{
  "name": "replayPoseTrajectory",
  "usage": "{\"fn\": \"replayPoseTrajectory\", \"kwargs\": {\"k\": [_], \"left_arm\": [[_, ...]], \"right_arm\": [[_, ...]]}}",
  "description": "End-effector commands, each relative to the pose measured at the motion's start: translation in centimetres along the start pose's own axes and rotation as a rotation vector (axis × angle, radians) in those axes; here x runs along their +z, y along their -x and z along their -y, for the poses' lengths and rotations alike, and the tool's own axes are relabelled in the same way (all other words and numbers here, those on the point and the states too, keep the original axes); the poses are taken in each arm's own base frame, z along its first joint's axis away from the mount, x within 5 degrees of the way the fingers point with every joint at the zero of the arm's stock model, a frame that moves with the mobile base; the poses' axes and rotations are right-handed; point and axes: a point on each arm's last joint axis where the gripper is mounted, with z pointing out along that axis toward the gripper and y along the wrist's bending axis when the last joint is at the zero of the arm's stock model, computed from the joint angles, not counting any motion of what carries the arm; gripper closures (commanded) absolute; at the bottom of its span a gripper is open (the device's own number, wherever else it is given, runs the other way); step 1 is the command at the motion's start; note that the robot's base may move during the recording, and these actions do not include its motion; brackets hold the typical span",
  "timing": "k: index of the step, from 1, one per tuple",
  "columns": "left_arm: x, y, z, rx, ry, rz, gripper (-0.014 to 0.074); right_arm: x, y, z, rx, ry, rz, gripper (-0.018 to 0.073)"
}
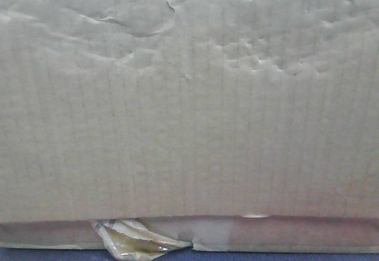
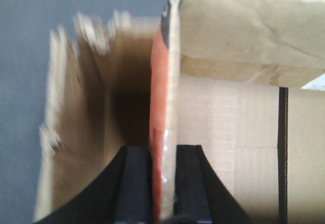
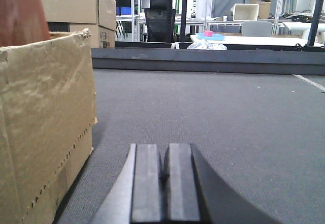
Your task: Stack two boxes on right shelf middle
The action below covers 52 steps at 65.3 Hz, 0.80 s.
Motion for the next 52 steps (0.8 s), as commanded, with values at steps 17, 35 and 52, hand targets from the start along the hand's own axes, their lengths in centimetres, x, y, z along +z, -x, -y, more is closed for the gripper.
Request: {"fn": "replayPoseTrajectory", "kwargs": {"k": [17,35,52], "left_arm": [[3.5,-4.0,0.5,-0.034,-0.007,-0.185,0.0707],[3.6,-3.8,0.6,-0.039,-0.020,-0.163,0.0692],[3.5,-3.8,0.6,-0.040,-0.018,-0.162,0.0393]], "right_arm": [[0.0,0.2,0.0,-0.008,-0.005,0.020,0.0721],[0.0,0.2,0.0,-0.008,-0.005,0.020,0.0721],[0.0,0.2,0.0,-0.008,-0.005,0.020,0.0721]]}}
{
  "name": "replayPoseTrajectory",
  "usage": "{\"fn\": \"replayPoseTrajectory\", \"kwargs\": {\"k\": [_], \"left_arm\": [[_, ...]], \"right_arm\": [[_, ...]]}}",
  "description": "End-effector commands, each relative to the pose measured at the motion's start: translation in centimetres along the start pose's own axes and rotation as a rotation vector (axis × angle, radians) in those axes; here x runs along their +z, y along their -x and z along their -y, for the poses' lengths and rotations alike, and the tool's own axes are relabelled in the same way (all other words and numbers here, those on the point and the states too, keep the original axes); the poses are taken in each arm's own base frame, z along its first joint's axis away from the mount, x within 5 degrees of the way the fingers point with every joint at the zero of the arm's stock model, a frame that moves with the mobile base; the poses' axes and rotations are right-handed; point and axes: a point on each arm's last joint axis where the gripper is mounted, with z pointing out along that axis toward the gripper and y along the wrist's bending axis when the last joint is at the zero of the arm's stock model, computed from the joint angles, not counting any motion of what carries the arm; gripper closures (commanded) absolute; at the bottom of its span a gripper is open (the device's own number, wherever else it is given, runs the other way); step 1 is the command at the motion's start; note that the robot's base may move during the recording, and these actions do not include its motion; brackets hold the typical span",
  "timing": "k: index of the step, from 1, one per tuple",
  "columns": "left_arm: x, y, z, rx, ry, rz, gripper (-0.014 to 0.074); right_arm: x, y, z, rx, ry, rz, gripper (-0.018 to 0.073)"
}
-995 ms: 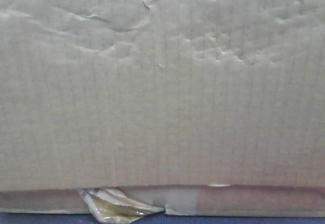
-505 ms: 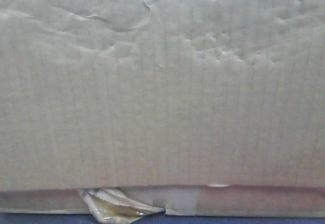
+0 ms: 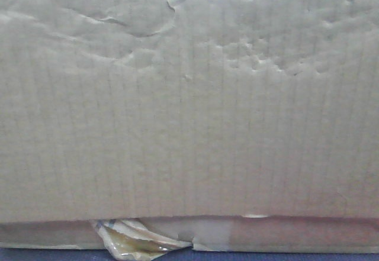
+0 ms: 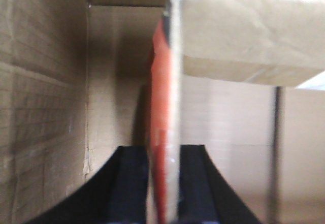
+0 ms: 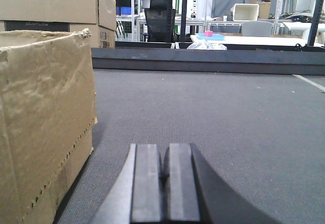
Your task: Stack two boxes on right shelf middle
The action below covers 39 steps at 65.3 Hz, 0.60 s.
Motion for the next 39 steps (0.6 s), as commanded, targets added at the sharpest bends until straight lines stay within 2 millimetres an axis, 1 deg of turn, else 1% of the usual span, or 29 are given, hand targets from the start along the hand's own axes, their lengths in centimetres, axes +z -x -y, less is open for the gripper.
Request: {"fn": "replayPoseTrajectory", "kwargs": {"k": [1,7,11,21,24,28,33,39], "left_arm": [[-0.7,0.2,0.1,-0.012,-0.018,0.024,0.0379],[-1.4,0.7,0.0,-0.013,-0.024,0.050,0.0321],[-2.6,1.2,-0.1,-0.004,-0.031,0.079,0.0297],[-6.3,2.4,-0.8,0.036,-0.070,0.177,0.0278],[-7.5,2.8,-1.2,0.039,-0.069,0.224,0.0275],[-8.6,3.0,-1.9,0.046,-0.052,0.271,0.0276],[-9.6,3.2,-3.0,0.021,-0.055,0.293,0.0276],[-10.0,3.5,-4.0,0.017,-0.053,0.298,0.0277]], "right_arm": [[0.0,0.2,0.0,-0.008,-0.005,0.020,0.0721],[0.0,0.2,0.0,-0.008,-0.005,0.020,0.0721],[0.0,0.2,0.0,-0.008,-0.005,0.020,0.0721],[0.0,0.2,0.0,-0.008,-0.005,0.020,0.0721],[0.0,0.2,0.0,-0.008,-0.005,0.020,0.0721],[0.0,0.2,0.0,-0.008,-0.005,0.020,0.0721],[0.0,0.2,0.0,-0.008,-0.005,0.020,0.0721],[0.0,0.2,0.0,-0.008,-0.005,0.020,0.0721]]}}
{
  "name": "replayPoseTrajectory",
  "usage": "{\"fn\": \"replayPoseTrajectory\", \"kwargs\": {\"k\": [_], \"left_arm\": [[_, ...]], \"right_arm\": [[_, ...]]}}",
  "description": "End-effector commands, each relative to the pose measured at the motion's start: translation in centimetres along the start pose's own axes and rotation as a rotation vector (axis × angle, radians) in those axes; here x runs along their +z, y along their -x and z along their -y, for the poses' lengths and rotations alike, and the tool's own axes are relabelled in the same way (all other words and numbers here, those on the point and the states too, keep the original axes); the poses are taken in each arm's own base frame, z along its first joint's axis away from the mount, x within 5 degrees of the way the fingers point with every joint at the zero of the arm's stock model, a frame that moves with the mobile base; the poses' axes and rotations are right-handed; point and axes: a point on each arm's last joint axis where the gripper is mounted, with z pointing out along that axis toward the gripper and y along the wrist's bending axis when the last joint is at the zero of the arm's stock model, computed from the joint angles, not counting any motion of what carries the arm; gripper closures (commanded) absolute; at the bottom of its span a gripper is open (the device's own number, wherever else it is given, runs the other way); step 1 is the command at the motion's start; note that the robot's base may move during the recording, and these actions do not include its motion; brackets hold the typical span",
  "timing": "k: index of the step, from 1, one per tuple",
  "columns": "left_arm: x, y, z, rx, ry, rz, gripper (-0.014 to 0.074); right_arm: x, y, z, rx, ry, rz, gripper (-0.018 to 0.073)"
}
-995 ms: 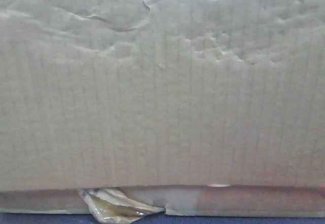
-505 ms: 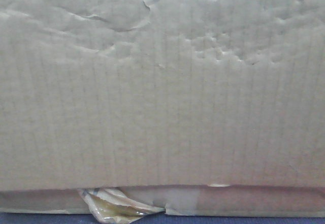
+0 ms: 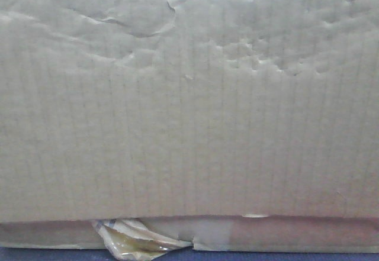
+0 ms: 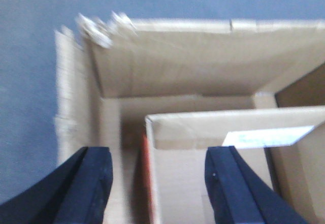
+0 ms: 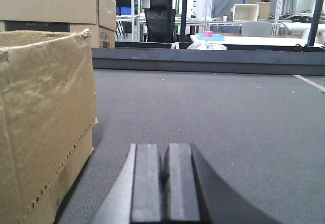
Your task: Stack two boxes on right shelf middle
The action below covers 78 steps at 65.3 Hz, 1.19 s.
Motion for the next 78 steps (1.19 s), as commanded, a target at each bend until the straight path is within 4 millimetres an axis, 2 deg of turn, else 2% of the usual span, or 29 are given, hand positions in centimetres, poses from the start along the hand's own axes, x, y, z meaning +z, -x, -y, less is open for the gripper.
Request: {"fn": "replayPoseTrajectory", "kwargs": {"k": [1,10,20,46,69,78], "left_arm": [[-0.8,0.6,-1.3,-0.006,0.011,0.024,0.0277],[0.3,0.8,-3.1,-0.025,0.029,-0.022,0.0277],[2.2,0.0,-4.7,-0.038,0.068,-0.097,0.0277],[6.6,-4.6,-5.4,-0.005,0.111,-0.322,0.0277],[7.1,-5.4,-5.3,0.000,0.092,-0.364,0.0277],[7.1,-5.4,-5.3,0.000,0.092,-0.364,0.0277]], "right_arm": [[0.0,0.2,0.0,-0.008,-0.005,0.020,0.0721],[0.0,0.2,0.0,-0.008,-0.005,0.020,0.0721],[0.0,0.2,0.0,-0.008,-0.005,0.020,0.0721],[0.0,0.2,0.0,-0.008,-0.005,0.020,0.0721],[0.0,0.3,0.0,-0.008,-0.006,0.035,0.0721],[-0.1,1.2,0.1,-0.012,-0.009,0.130,0.0721]]}}
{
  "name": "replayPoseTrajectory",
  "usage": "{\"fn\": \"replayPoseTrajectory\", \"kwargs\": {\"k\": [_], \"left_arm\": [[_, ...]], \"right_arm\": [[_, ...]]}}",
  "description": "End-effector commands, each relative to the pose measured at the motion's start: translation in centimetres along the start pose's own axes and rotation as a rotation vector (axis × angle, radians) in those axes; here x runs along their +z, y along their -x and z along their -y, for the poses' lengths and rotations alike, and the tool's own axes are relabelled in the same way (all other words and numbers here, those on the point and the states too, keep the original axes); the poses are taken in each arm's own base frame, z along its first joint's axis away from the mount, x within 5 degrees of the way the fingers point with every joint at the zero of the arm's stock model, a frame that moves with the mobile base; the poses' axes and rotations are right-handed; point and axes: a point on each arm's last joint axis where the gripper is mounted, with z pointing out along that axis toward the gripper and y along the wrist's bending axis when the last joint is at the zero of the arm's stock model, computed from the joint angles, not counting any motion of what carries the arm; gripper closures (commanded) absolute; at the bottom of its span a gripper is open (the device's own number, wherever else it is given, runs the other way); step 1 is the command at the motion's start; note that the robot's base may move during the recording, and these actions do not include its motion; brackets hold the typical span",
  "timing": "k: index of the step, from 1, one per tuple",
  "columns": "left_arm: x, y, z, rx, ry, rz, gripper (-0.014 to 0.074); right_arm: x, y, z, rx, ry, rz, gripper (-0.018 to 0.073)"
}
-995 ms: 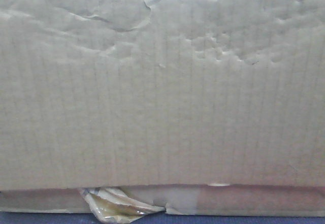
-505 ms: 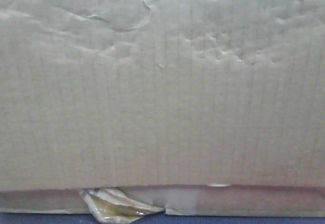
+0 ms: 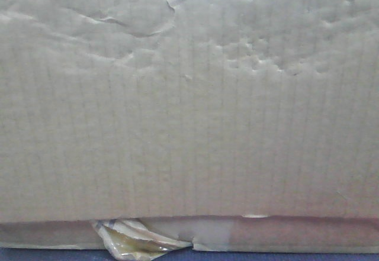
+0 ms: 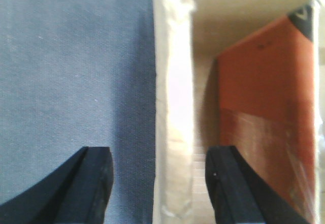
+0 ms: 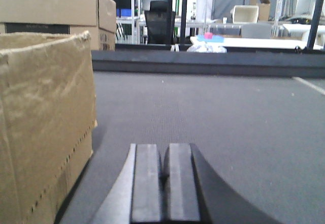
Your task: Stack two boxes on right shelf middle
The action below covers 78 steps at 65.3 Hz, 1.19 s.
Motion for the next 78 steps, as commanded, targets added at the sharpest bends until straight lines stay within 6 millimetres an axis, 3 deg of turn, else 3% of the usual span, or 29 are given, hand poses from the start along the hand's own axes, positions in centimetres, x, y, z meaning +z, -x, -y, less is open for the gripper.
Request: {"fn": "replayPoseTrajectory", "kwargs": {"k": [1,4,11,17,28,42,58,67,78], "left_arm": [[0.0,0.0,-0.1,-0.001,-0.003,0.002,0.0277],[0.0,0.0,-0.1,-0.001,-0.003,0.002,0.0277],[0.0,0.0,-0.2,0.000,-0.002,0.003,0.0277],[0.0,0.0,-0.2,0.002,-0.002,0.003,0.0277],[0.0,0.0,-0.1,0.001,-0.005,0.001,0.0277],[0.0,0.0,-0.1,-0.002,-0.012,-0.003,0.0277],[0.0,0.0,-0.1,-0.002,-0.012,-0.003,0.0277],[0.0,0.0,-0.1,-0.002,-0.012,-0.003,0.0277],[0.0,0.0,-0.1,-0.002,-0.012,-0.003,0.0277]], "right_arm": [[-0.1,0.9,0.1,-0.006,-0.008,0.099,0.0721],[-0.1,1.0,0.1,-0.004,-0.008,0.110,0.0721],[-0.8,5.4,-0.3,0.160,0.021,0.045,0.0721],[-0.8,8.1,-0.7,0.160,0.035,-0.116,0.0721],[2.5,11.6,-1.0,0.150,0.033,-0.367,0.0721],[7.0,13.4,-1.2,0.146,0.033,-0.687,0.0721],[10.7,15.5,-1.3,0.147,0.031,-0.712,0.0721],[13.6,16.3,-1.5,0.148,0.036,-0.910,0.0708],[17.1,17.7,-2.4,0.130,0.022,-0.948,0.0708]]}}
